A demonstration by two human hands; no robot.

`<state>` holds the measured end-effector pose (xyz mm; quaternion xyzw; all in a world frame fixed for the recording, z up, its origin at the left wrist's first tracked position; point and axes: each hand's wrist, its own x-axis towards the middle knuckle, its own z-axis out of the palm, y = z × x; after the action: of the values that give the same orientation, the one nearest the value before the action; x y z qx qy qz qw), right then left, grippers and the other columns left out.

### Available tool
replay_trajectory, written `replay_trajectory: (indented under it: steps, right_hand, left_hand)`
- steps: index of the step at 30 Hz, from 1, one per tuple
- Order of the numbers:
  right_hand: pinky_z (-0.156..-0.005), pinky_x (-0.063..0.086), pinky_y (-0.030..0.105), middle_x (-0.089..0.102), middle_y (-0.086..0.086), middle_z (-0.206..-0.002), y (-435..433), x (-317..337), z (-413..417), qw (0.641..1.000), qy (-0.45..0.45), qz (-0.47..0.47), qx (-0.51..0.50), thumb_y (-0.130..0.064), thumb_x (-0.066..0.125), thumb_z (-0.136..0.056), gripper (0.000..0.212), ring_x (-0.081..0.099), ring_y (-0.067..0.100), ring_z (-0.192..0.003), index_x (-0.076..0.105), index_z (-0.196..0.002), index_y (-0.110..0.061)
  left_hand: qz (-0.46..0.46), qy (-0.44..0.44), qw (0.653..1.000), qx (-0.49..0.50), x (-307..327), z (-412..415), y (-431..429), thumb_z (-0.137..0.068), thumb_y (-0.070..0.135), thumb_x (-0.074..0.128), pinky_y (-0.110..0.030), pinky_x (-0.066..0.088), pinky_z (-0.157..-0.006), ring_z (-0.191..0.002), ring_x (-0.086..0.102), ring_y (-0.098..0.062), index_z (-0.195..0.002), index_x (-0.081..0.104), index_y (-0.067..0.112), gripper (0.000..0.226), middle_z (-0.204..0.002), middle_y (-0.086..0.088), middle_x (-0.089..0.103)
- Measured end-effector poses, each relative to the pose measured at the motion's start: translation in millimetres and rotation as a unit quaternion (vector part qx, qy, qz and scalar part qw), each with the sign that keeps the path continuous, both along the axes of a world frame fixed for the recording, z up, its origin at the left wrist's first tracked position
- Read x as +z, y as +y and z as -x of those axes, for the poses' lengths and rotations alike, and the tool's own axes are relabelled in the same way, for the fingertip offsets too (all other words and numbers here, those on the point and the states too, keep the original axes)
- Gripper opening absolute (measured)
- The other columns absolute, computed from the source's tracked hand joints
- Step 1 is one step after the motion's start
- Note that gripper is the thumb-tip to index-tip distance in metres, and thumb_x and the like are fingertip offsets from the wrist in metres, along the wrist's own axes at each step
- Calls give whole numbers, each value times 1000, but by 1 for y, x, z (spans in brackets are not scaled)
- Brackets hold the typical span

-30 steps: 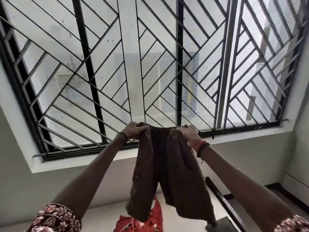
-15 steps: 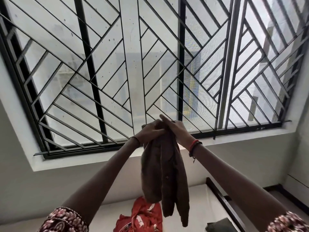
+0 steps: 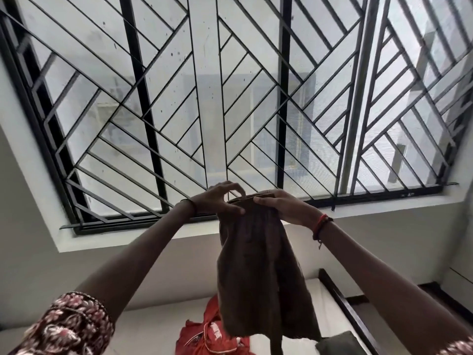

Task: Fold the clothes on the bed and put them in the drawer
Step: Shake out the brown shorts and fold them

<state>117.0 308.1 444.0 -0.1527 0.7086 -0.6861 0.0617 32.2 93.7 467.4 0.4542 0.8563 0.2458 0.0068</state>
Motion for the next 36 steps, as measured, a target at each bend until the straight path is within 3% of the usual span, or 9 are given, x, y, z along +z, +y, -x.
replay_trajectory:
  steps: [5,8,13,16,18,23,27,31,36]
  right_hand:
    - [-86,54,26,65,15,-111,12,0,-7,999,16,-13,43,-9,49,-97,25,62,22,-103,62,-116,1]
    - [-94,49,31,58,26,-124,18,1,-6,998,21,-26,57,-9,51,-96,31,57,29,-112,56,-123,5]
    - [-93,51,33,62,22,-118,37,0,-3,995,36,-84,36,-12,54,-95,30,59,30,-111,58,-122,0]
    - [-86,54,28,65,16,-108,47,6,-4,990,63,-122,21,-14,58,-89,30,62,25,-103,61,-116,0]
    - [-82,55,25,66,13,-104,49,6,-5,988,68,-136,20,-18,61,-84,35,64,22,-99,62,-114,0]
    - [-77,56,23,66,7,-96,53,-13,-3,987,57,-150,18,-16,56,-91,29,64,19,-94,60,-114,2]
    - [-76,50,17,65,-2,-93,46,-34,-4,984,88,-157,3,-3,57,-91,18,62,6,-89,61,-108,-1]
    - [-68,43,14,60,-7,-80,40,-54,4,948,124,-293,-17,0,73,-78,23,56,-5,-72,63,-93,-16]
    - [-66,53,27,64,1,-91,14,-84,2,907,115,-405,-25,-20,80,-70,48,63,14,-80,54,-111,-16]
  left_hand:
    - [182,45,982,6,-6,-6,-6,-57,77,55,-37,32,-105,-113,50,-11,-111,63,30,72,-116,10,55]
    - [288,102,952,7,-13,-9,-11,-78,67,57,-50,12,-115,-127,42,-11,-121,59,31,56,-127,12,52]
    - [173,115,978,17,-9,-11,-12,-80,66,54,-38,11,-115,-117,48,-3,-105,70,25,51,-120,16,57]
    - [38,84,996,3,-9,-13,-6,-83,44,67,-27,44,-86,-84,58,-9,-85,73,11,34,-92,14,60]
    - [4,62,998,10,-11,-16,-3,-83,36,70,-26,46,-68,-69,57,-7,-78,69,14,23,-77,9,60]
    - [-61,5,997,40,-24,-22,1,-79,29,76,-19,40,-59,-60,47,3,-104,54,21,34,-69,12,53]
    - [-13,9,995,102,-33,-27,2,-76,36,77,-26,40,-64,-70,52,-10,-103,60,19,36,-73,6,57]
    - [29,35,987,156,-52,-34,-2,-75,48,73,-32,43,-65,-76,57,-18,-93,61,18,37,-78,1,59]
    - [39,27,984,172,-80,-57,-5,-81,42,70,-29,33,-60,-71,52,-17,-92,55,14,34,-75,2,53]
